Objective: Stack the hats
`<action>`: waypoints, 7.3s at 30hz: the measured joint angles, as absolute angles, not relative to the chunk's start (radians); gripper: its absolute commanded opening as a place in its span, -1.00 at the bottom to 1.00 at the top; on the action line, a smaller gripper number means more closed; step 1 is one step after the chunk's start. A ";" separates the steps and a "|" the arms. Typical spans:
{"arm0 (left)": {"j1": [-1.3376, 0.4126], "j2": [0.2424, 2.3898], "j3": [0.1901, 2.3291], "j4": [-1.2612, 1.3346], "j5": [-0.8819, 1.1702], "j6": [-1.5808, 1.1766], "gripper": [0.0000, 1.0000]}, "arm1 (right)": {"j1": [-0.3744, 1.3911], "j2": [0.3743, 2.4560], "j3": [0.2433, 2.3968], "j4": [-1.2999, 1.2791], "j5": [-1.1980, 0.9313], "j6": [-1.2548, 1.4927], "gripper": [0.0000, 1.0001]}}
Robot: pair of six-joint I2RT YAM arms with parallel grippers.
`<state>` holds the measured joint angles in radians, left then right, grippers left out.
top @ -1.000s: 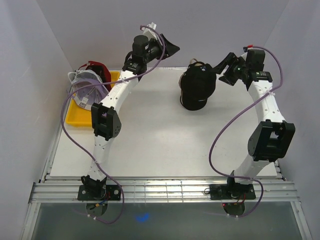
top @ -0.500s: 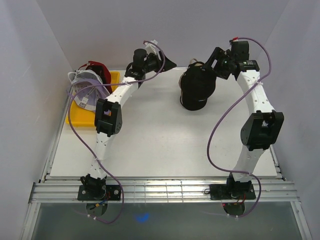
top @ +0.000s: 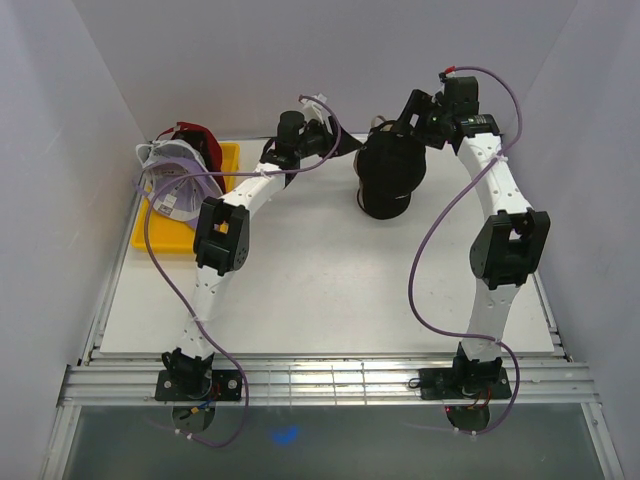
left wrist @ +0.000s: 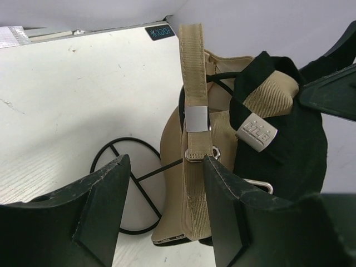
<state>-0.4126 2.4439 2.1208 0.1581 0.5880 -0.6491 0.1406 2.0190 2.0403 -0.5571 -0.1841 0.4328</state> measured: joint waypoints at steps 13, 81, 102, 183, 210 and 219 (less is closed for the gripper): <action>-0.413 2.369 2.024 0.213 0.461 -0.668 0.34 | 0.141 2.018 1.982 -0.437 -0.278 0.354 0.73; -0.464 2.346 2.069 0.106 0.411 -0.639 -1.00 | 0.197 1.977 1.946 -0.432 -0.238 0.262 0.86; -0.433 2.404 2.142 -0.039 0.309 -0.712 -1.00 | 0.199 1.938 1.946 -0.509 -0.186 0.281 0.87; -0.184 1.726 1.677 -0.806 -0.551 -0.673 0.07 | 0.271 1.486 1.587 -0.555 -0.321 0.413 0.84; -0.078 1.952 1.791 -0.892 -0.545 -0.670 -0.70 | 0.276 1.495 1.556 -0.577 -0.324 0.385 0.83; -0.075 1.904 1.756 -0.894 -0.530 -0.652 -1.00 | 0.276 1.512 1.556 -0.578 -0.345 0.385 0.83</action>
